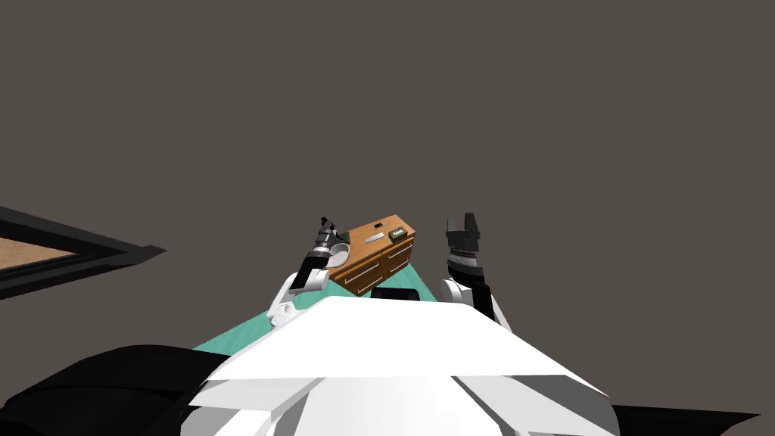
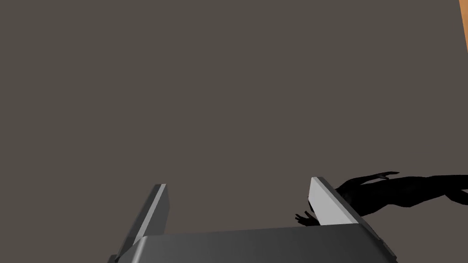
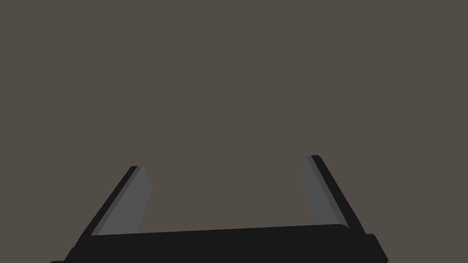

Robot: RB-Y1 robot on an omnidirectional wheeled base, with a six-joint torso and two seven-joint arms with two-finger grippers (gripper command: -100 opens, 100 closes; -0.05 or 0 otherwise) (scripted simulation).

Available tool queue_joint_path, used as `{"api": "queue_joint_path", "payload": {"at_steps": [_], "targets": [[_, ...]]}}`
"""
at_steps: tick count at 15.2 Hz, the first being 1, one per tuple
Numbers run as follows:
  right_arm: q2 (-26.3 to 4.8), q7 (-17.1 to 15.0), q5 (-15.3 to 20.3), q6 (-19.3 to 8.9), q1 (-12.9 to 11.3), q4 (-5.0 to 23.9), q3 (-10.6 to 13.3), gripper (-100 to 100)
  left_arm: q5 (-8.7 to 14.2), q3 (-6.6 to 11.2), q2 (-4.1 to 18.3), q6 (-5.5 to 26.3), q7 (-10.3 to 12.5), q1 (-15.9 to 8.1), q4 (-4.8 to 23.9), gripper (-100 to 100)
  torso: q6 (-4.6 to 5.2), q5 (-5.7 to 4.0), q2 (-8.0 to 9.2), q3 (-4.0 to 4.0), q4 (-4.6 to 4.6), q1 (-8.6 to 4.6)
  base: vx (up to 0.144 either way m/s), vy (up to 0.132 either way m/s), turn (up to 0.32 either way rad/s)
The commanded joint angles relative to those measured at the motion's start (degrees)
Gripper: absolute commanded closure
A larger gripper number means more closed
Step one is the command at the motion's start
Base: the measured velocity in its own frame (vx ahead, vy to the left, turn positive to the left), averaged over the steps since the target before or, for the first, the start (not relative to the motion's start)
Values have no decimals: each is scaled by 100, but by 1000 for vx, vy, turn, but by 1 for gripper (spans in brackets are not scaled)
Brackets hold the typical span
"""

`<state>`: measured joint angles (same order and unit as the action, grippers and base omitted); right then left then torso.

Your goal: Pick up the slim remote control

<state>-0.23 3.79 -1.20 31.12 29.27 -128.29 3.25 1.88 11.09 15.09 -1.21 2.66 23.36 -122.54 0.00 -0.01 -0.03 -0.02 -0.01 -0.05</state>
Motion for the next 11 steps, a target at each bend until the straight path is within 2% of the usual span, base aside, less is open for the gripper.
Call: {"api": "queue_joint_path", "payload": {"at_steps": [1,3,4,6,7,9,10,11], "targets": [[0,0,0,0,0,0,0,0,41,151,125,286,71,-144,221,-100,0,0,0,0,0,0,4,-20,-175],[0,0,0,0,-1,0,0,0,41,151,125,415,71,-144,221,-100,3,0,-1,-1,0,-1,4,-14,-119],[0,0,0,0,0,0,0,0,84,293,230,627,143,-252,390,-100,0,0,-1,0,0,1,5,-17,-142],[0,0,0,0,-1,0,0,0,84,293,230,753,143,-252,390,-100,3,0,0,0,0,0,5,-14,-138],[0,0,0,0,0,0,0,0,128,440,330,939,218,-365,566,-100,0,0,0,0,0,0,6,-17,-197],[0,0,0,0,-1,0,0,0,128,440,330,1103,218,-365,566,-100,2,0,-1,-1,0,0,6,-13,-126],[0,0,0,0,0,0,0,0,174,592,424,1283,295,-480,748,-100,-1,0,0,0,0,0,6,-19,-172],[0,0,0,0,-1,0,0,0,174,592,424,1379,295,-480,748,-100,3,0,0,0,0,-1,8,-19,-191]]}}
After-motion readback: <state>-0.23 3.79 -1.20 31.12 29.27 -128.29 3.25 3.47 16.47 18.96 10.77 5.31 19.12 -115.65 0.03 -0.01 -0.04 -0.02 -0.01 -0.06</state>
